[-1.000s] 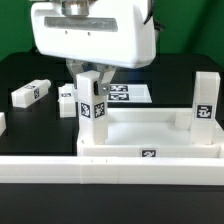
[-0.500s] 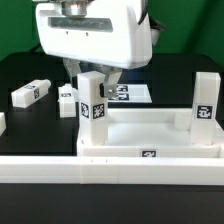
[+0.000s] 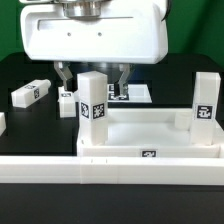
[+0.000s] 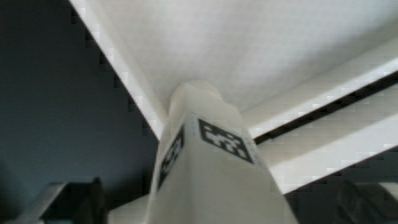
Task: Assemble desk
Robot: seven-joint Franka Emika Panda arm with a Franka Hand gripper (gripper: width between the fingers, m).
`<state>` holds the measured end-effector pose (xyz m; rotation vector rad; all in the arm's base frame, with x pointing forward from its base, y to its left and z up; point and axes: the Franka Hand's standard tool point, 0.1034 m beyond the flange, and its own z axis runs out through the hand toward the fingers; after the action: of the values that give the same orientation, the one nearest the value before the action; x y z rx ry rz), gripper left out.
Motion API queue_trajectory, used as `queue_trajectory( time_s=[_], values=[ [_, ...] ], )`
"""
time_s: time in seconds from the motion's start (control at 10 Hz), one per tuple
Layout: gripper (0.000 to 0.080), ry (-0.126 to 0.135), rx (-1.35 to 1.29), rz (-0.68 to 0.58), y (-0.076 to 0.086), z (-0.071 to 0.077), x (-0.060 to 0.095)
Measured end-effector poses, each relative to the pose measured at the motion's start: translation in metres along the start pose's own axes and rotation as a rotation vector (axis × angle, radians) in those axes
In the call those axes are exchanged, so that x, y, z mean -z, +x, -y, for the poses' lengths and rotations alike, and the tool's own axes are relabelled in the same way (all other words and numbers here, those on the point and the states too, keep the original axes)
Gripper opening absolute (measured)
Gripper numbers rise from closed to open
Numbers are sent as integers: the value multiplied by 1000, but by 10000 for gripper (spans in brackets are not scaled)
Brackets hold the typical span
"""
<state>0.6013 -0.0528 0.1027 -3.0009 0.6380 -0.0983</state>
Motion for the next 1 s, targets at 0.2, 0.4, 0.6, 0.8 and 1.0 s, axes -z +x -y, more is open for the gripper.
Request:
queue_trajectory(
  time_s=[0.2, 0.4, 0.6, 0.8, 1.0],
  values=[
    [649, -2, 191, 0, 0, -1, 0],
    [649, -11, 364, 0, 1, -1, 0],
    [649, -10, 522, 3, 1, -3, -1],
    [649, -12, 664, 4, 1, -5, -1],
    [649, -12, 732, 4, 1, -5, -2]
  ],
)
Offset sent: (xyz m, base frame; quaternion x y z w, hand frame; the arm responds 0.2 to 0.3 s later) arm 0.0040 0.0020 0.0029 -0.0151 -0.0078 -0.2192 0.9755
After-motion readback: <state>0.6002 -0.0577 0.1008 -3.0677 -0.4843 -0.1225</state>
